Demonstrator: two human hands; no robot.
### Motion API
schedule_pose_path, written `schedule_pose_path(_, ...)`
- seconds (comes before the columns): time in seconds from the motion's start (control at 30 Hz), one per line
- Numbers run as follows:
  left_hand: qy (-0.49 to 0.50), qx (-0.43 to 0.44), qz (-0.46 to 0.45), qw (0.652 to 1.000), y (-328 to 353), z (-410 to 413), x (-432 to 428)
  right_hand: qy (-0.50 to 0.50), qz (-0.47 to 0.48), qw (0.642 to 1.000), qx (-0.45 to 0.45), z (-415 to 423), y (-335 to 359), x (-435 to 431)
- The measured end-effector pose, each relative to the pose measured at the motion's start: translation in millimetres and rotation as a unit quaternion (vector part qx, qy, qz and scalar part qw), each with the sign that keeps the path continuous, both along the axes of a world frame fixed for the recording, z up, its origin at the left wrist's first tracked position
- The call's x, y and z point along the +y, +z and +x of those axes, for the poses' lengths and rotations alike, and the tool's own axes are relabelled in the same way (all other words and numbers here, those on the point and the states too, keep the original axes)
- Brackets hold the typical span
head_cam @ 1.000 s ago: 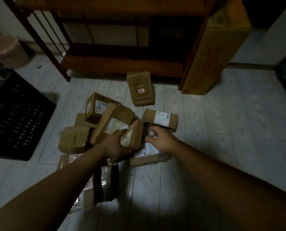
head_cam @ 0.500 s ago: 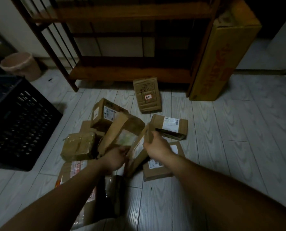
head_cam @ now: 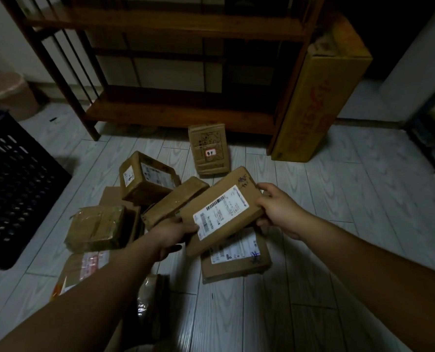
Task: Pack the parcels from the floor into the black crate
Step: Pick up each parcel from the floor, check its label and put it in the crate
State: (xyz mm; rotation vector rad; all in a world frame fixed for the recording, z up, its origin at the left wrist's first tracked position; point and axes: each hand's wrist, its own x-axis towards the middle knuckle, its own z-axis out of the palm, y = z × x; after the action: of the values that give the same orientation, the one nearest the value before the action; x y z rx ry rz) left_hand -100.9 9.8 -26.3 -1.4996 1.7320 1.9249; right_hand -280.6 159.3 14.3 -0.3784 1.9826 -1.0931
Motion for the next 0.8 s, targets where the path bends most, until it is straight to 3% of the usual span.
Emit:
schedule_pose_path(0.17,0.103,0.114,0.011,0.988,28.9,-3.1,-1.8,-0.044,-0.017,0.999,-0.016,-5.5,4.7,3.3)
schedule_pose_path(0.33,0.127,0.14,-0.046,0.981,119.6,9.0,5.2,-0.064,-0.015,0.998,-0.017,15.6,75.9,8.6)
schedule_pose_path(0.57,0.081,0.14,-0.104,0.981,344.8,30.9,10.6,-0.096,-0.018,0.995,0.016,43.5,291.4,21.1)
schedule_pose_path(0.8,0.071,0.199,-0.14,0.967,587.8,81.8,9.1,-0.151,-0.11,0.982,0.019,97.9,533.4,34.0)
